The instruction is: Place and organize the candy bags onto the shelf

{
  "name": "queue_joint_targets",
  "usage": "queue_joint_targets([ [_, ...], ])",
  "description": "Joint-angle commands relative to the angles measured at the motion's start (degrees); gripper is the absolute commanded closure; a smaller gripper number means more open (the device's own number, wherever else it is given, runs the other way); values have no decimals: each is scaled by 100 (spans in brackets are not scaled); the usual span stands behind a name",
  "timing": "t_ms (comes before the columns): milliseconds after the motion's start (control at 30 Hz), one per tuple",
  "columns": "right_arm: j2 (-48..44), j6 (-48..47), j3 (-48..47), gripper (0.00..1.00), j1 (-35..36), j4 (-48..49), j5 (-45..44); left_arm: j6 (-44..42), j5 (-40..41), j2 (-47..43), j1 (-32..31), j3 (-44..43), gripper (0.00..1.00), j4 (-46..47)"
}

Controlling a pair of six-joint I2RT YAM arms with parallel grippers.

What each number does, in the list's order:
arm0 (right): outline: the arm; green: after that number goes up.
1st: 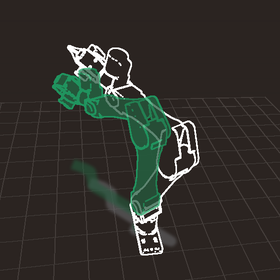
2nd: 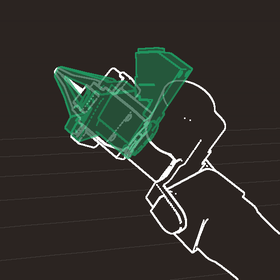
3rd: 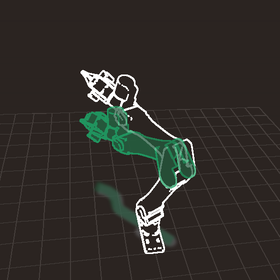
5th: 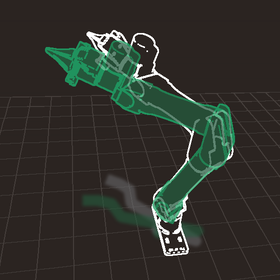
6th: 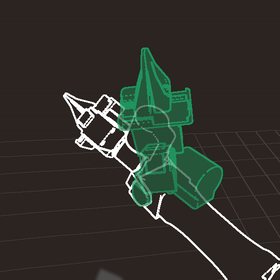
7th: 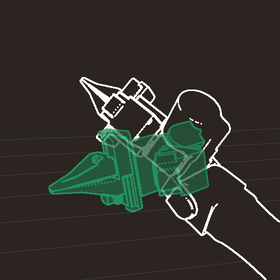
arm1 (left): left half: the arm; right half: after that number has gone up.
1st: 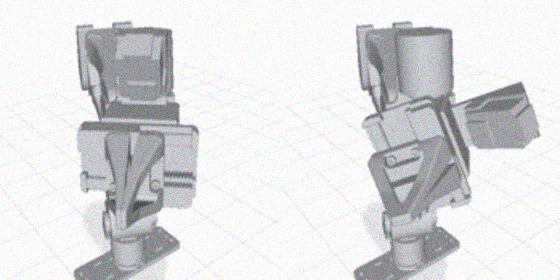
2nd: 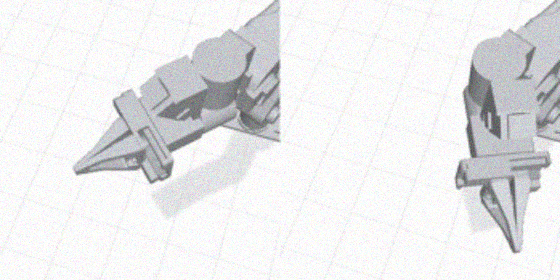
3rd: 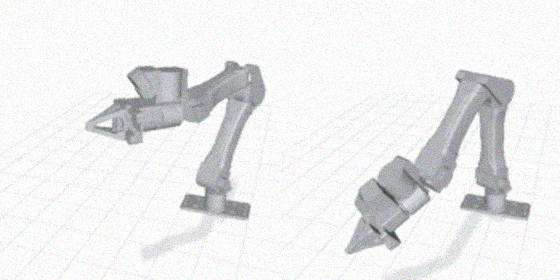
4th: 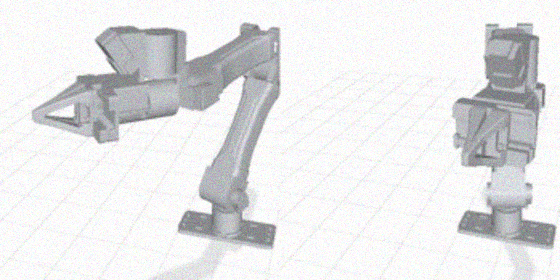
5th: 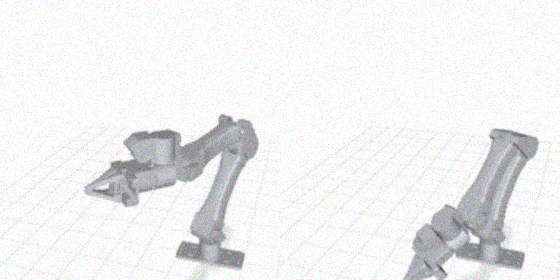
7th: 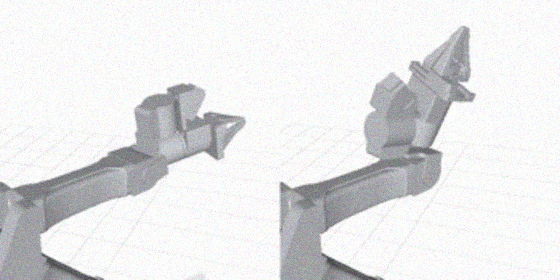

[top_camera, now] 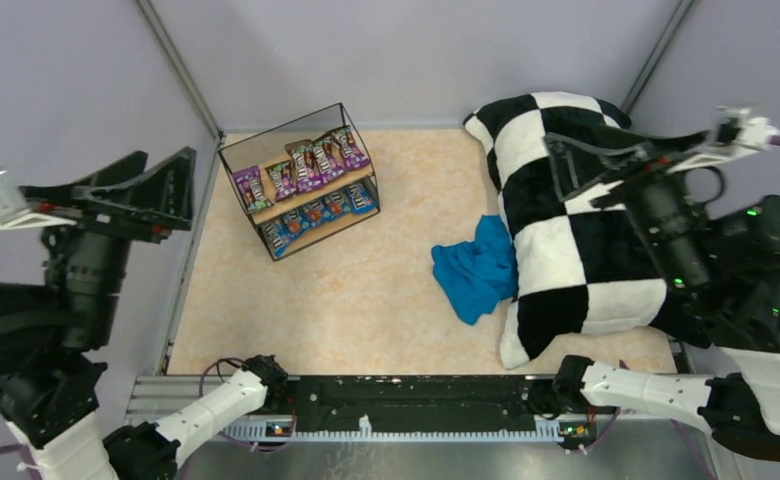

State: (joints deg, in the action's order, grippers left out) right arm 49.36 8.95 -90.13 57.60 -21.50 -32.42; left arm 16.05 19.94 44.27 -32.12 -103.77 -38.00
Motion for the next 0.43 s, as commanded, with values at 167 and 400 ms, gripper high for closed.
queue_joint_targets([
  [167,-694,-643,-474,1,-12,-620,-262,-178,-132,448,1,-1256,1,-340],
  [400,-1166,-659,117,1,-12,-444,-6,-170,-17,381,0,-1045,1,-209],
])
